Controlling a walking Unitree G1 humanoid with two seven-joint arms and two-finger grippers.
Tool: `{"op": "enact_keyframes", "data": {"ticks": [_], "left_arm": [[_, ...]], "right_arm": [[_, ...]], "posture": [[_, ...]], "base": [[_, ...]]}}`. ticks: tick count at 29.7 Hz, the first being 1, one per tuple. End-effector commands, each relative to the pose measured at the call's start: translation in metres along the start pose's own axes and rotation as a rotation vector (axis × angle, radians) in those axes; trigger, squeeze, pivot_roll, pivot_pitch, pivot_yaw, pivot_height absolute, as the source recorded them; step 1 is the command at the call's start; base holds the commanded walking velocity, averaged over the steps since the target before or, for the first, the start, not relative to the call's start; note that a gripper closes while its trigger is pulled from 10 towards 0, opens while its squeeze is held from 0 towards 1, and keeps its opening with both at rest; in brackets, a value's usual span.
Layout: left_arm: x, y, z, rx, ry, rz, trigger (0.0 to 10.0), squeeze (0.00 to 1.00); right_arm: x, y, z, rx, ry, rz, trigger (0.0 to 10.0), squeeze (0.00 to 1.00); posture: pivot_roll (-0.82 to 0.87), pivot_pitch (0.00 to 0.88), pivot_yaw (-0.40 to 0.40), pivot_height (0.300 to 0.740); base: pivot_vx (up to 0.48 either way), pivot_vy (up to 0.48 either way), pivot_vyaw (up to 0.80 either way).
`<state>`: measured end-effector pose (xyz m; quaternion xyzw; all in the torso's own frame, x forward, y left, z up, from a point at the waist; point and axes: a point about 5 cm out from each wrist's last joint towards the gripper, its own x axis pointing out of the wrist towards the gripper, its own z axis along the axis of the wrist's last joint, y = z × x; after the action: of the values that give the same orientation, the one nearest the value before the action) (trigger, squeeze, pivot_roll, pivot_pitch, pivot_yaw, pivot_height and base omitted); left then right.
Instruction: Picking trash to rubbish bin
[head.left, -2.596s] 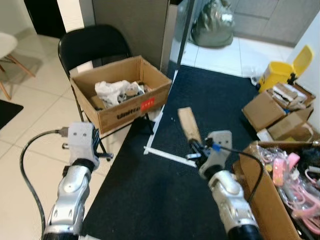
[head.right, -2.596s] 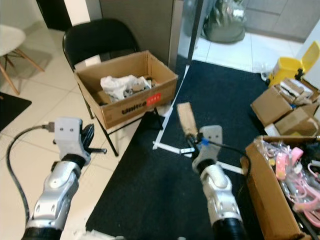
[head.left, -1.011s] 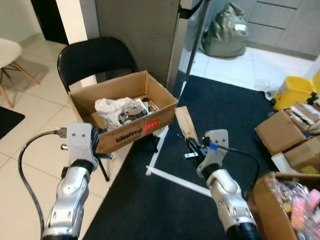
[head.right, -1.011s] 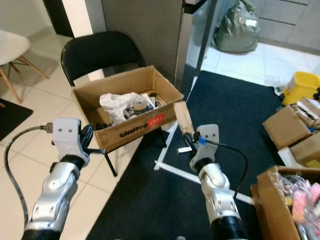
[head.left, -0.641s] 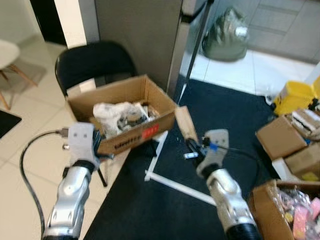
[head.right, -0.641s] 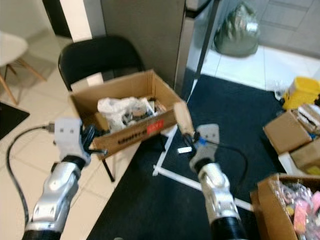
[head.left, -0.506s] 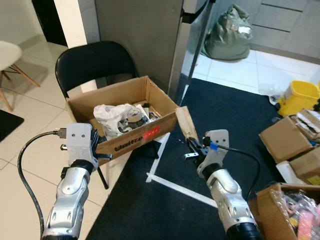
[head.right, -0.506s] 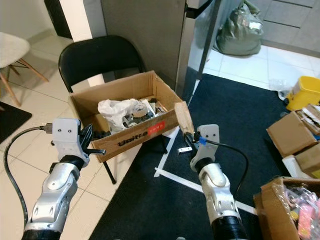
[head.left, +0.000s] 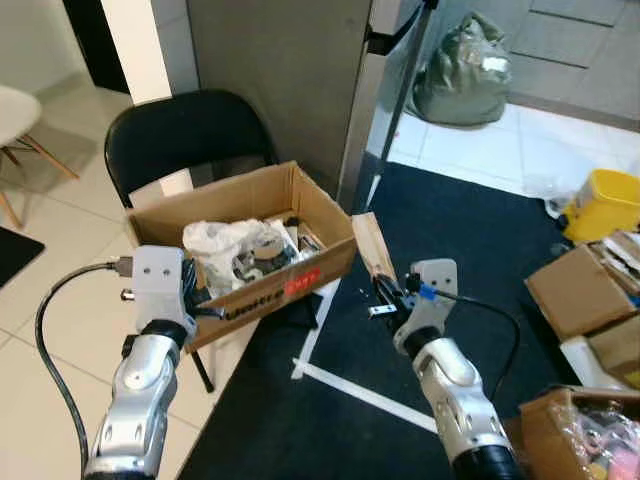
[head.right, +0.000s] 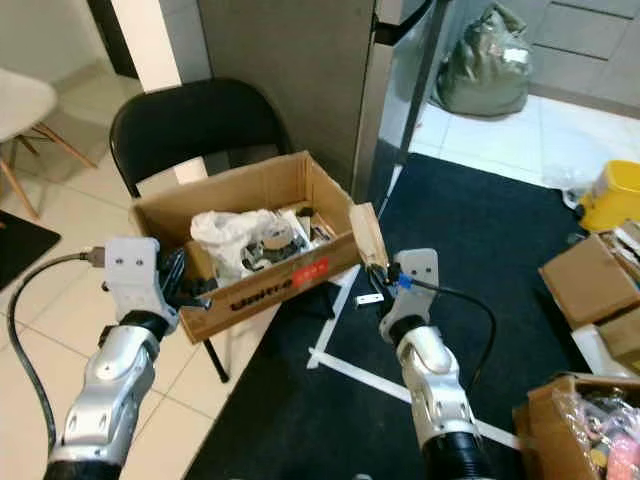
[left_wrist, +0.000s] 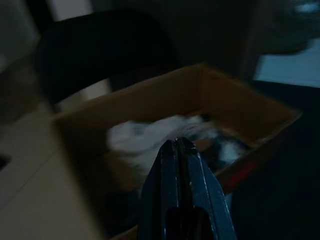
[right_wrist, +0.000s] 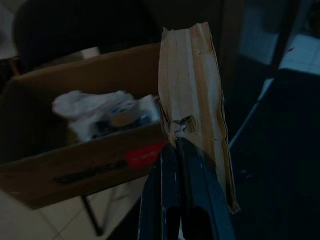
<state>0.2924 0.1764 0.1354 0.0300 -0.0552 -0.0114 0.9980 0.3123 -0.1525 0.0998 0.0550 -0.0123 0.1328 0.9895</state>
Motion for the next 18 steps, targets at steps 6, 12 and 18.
{"op": "enact_keyframes", "data": {"ticks": [6, 12, 18], "left_arm": [[-0.0031, 0.0034, -0.0049, 0.01, 0.025, 0.011, 10.0, 0.0], [-0.0031, 0.004, -0.0046, 0.01, 0.025, 0.011, 10.0, 0.0], [-0.0031, 0.0035, -0.0048, 0.009, 0.026, 0.01, 10.0, 0.0]], "right_arm": [[-0.001, 0.0011, -0.0029, -0.01, 0.006, -0.002, 10.0, 0.0], [-0.0008, 0.0016, -0.0025, -0.015, 0.004, -0.003, 10.0, 0.0], [-0.0007, 0.0022, -0.0025, -0.024, 0.005, 0.003, 10.0, 0.0]], "posture": [[0.05, 0.121, -0.043, 0.74], [0.05, 0.125, -0.041, 0.74], [0.05, 0.126, -0.042, 0.74]], "base": [[0.262, 0.0, 0.0], [0.262, 0.0, 0.0], [0.262, 0.0, 0.0]]}}
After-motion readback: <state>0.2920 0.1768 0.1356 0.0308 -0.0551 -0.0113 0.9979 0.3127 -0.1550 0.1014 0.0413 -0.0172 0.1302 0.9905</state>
